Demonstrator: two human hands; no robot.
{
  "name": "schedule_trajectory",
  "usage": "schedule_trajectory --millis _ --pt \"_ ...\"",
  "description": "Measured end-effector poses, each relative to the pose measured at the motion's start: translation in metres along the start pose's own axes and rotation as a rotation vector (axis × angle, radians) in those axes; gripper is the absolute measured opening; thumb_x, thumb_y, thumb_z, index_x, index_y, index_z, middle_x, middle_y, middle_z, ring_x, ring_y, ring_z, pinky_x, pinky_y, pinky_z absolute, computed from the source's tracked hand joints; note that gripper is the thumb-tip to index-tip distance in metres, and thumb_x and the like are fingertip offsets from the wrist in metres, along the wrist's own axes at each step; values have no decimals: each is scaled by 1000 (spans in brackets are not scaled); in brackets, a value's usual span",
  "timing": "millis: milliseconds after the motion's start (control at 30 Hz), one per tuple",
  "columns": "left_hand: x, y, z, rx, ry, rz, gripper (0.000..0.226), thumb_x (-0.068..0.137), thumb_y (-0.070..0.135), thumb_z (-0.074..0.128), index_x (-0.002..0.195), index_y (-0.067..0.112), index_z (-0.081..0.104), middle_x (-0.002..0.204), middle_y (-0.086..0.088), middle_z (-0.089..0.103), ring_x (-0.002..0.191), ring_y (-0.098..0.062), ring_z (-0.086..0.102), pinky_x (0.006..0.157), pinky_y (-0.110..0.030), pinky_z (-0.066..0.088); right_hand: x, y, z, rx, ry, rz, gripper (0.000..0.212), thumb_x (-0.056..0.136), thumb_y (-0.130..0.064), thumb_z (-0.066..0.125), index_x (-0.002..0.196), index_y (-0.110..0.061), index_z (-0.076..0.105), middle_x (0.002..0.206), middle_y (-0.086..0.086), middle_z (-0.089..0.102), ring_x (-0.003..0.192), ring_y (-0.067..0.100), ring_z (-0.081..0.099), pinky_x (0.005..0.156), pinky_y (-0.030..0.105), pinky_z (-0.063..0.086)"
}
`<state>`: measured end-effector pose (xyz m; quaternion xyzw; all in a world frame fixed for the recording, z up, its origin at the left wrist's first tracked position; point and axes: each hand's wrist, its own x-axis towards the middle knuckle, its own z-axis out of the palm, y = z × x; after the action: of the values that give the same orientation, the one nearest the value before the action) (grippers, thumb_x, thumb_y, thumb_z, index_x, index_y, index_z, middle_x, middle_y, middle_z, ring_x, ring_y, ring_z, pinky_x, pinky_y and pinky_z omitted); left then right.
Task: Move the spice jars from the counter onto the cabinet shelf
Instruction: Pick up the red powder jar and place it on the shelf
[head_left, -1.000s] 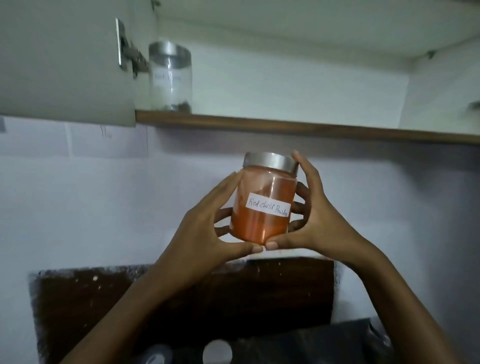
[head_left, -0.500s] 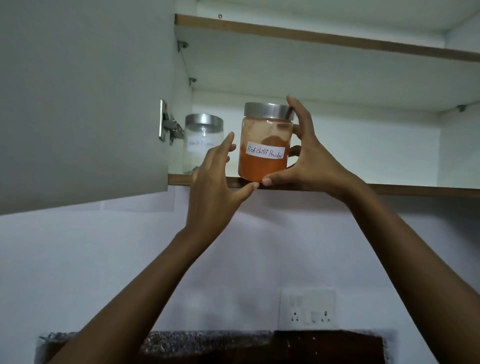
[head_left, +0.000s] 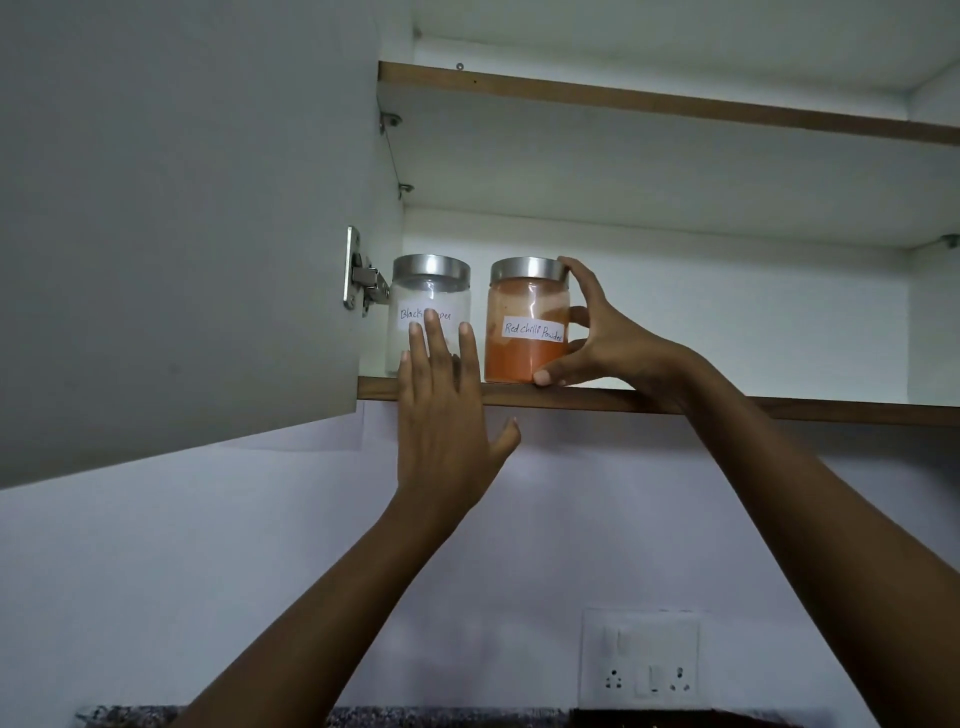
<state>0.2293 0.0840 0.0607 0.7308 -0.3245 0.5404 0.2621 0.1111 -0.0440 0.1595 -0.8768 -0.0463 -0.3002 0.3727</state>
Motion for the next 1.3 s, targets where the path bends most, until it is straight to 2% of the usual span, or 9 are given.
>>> schedule_trajectory --millis 133,300,500,600,733,867,933,1067,1300 --pt "0 0 0 48 7 16 102 74 58 62 148 6 15 154 -26 6 143 -41 5 113 -48 10 10 2 6 -9 -3 17 114 66 3 79 139 -47 7 134 8 39 113 31 55 79 37 58" --pt "0 -2 1 75 21 40 100 72 57 64 147 5 22 153 -27 11 142 -42 10 112 -46 9 19 3 12 -1 4 21 114 64 7 78 137 -49 10 130 8 43 107 30 59 77 38 58" --pt "-2 -2 1 76 6 34 102 71 58 63 147 7 20 153 -27 11 141 -43 10 112 -47 9 20 5 17 23 22 26 117 67 10 73 140 -49 3 130 6 43 109 26 58 83 42 56" --pt "-1 0 -4 55 -47 23 102 73 57 61 149 7 13 154 -26 4 143 -41 3 113 -46 4 15 6 19 -7 40 40 123 71 5 73 142 -46 -14 147 8 29 115 27 55 93 43 51" --pt "-5 0 -16 -35 -113 41 97 80 48 60 149 8 4 155 -24 -3 143 -39 -7 112 -42 -6 -4 3 20 -86 112 36 125 73 -9 77 143 -32 -24 158 5 3 134 25 36 96 30 40" --pt "-28 6 -35 -96 -46 97 82 82 35 55 147 4 16 154 -22 16 142 -38 12 112 -45 3 -53 2 28 -16 191 -22 118 74 -11 76 147 -27 -14 158 -4 1 141 14 23 105 27 32" --pt "-43 12 -45 -140 -3 121 76 83 35 47 147 6 18 154 -19 18 143 -35 13 114 -45 4 -84 4 36 -6 200 -45 114 74 -11 76 147 -30 -9 157 -10 2 141 7 18 104 24 28" --pt "-83 33 -69 -313 -6 141 67 87 34 39 146 7 24 155 -13 19 145 -30 9 117 -44 5 -152 13 58 -30 181 -38 108 75 -21 75 147 -35 -3 155 -17 8 137 -3 19 107 19 24" --pt "-168 62 -96 -559 -106 118 56 87 36 42 139 15 40 148 -4 37 142 -22 21 115 -44 2 -261 56 101 23 148 102 91 70 -42 72 139 -52 14 146 -38 17 133 -13 22 110 19 22"
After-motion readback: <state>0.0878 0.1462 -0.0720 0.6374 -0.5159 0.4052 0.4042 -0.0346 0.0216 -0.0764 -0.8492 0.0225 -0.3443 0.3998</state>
